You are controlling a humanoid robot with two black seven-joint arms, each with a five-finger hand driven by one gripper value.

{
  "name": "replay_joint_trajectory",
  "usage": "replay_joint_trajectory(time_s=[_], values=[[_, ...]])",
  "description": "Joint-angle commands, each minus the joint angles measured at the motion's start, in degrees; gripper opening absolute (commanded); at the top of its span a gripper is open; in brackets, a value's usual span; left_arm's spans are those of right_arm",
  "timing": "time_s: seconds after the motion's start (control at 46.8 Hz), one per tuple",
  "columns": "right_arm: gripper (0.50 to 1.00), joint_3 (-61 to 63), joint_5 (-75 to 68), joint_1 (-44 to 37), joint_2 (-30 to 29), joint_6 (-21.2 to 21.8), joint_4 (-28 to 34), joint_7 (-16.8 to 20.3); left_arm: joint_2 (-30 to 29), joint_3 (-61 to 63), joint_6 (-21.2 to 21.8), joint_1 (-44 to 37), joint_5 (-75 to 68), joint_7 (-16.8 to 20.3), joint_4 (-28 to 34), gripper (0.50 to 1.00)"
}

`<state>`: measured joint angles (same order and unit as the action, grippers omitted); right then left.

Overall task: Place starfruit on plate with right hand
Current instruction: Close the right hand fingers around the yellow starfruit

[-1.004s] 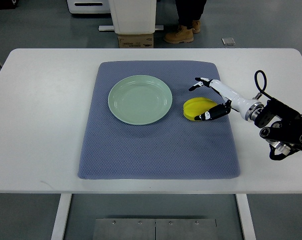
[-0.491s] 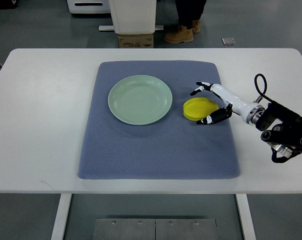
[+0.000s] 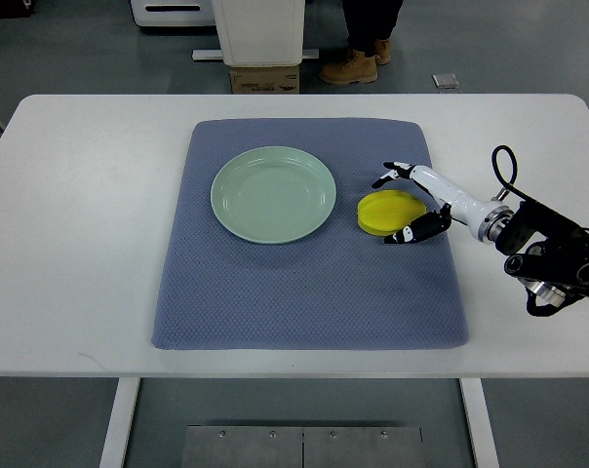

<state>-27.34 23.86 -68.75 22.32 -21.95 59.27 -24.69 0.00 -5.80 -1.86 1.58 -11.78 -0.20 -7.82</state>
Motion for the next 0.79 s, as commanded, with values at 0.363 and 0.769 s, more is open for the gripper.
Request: replay_joint_trajectory(time_s=[0.363,0.769], values=[[0.918,-1.3,-0.2,0.1,-1.2,0.2,-1.6,0.0,0.0,0.0,-0.1,0.0,0.0,-0.1,0.0,1.000],[0.663,-1.4,-1.2,-0.1,-1.4,0.2,-1.7,-0.1,0.0,0.0,0.0,0.0,0.0,0.0,0.0,1.000]])
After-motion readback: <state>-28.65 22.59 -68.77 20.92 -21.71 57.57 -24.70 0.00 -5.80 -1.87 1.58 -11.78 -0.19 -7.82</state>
